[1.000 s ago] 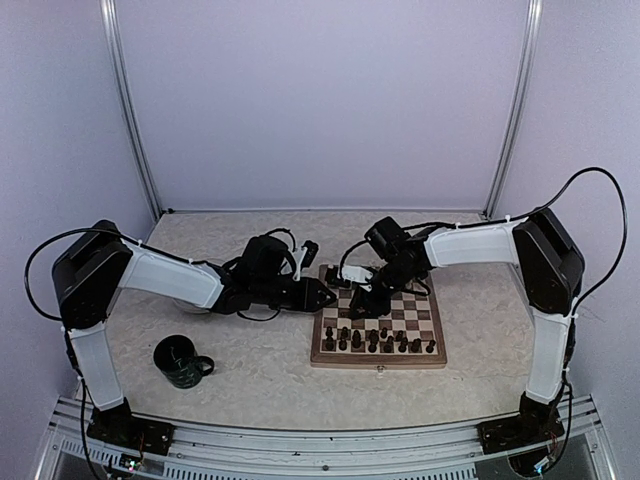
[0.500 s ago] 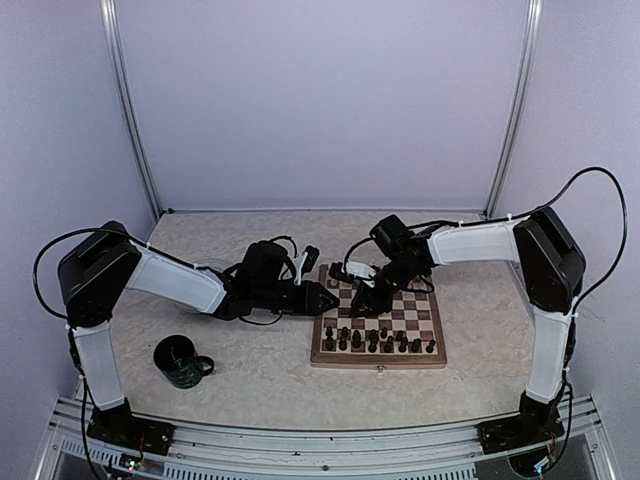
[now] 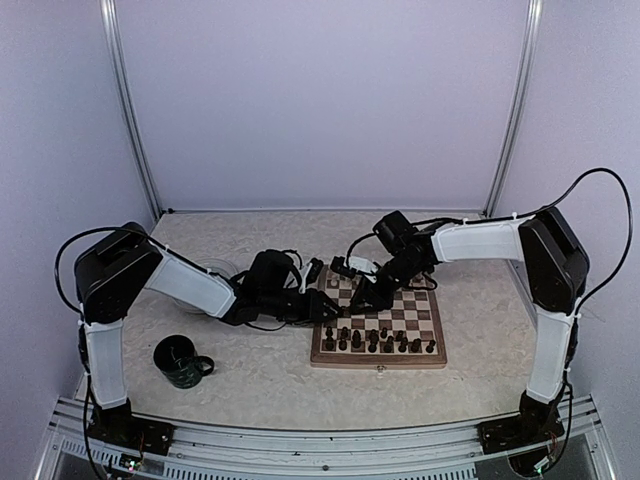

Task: Set up the chess pieces on the board
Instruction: Pick up the pawn from the chessboard.

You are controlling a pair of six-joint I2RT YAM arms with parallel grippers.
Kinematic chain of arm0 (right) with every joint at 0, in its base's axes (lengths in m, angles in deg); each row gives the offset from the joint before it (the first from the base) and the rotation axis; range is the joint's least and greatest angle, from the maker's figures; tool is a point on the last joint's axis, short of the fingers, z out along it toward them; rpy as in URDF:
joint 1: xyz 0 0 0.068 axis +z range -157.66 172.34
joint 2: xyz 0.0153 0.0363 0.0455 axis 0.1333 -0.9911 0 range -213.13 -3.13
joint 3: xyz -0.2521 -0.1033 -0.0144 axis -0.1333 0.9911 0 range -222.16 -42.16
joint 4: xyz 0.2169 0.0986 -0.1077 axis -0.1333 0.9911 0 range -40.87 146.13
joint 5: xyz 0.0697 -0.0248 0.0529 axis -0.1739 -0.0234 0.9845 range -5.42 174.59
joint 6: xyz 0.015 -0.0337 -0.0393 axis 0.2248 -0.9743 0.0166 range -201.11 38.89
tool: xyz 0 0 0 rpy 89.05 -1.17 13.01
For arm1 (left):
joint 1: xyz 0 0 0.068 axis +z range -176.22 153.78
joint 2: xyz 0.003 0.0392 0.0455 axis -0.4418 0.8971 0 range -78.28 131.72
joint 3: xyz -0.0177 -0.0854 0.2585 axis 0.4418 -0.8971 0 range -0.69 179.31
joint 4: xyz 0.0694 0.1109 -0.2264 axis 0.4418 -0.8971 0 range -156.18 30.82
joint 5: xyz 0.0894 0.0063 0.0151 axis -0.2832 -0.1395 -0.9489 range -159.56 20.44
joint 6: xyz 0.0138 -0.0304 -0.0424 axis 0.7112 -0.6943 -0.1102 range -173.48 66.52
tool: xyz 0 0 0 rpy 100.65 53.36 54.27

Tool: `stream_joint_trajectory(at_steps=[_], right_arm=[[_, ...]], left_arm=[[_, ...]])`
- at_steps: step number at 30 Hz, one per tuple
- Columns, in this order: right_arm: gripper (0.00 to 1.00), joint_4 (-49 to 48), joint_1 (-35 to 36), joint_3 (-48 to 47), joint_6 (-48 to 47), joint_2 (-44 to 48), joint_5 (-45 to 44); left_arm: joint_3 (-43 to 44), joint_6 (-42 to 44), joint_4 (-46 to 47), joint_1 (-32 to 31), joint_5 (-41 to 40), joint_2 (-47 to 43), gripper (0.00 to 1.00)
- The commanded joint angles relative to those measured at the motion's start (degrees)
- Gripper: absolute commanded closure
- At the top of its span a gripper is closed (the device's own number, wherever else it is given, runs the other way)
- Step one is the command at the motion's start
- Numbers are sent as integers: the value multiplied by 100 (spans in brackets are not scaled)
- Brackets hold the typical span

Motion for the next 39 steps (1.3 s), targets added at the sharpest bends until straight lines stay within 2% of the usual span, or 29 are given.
stream_joint_trajectory(at_steps=[1, 9, 20, 23, 33, 39], right_arm=[[81, 52, -30, 21, 52, 241, 196], [80, 121, -27, -9, 24, 208, 281], [79, 110, -33, 14, 15, 179, 216], [74, 104, -32, 37, -36, 96, 45], [65, 199, -30, 88, -160, -50, -272], [62, 195, -34, 136, -160, -63, -300]], left_arm=[[282, -90, 175, 9, 187, 168, 65], [506, -144, 251, 9, 294, 318, 66], [479, -238, 430, 10, 456, 388, 84], [459, -193, 387, 18, 432, 340, 88], [667, 533, -1075, 62, 147, -291, 91], [673, 697, -1595, 88, -8, -627, 91]])
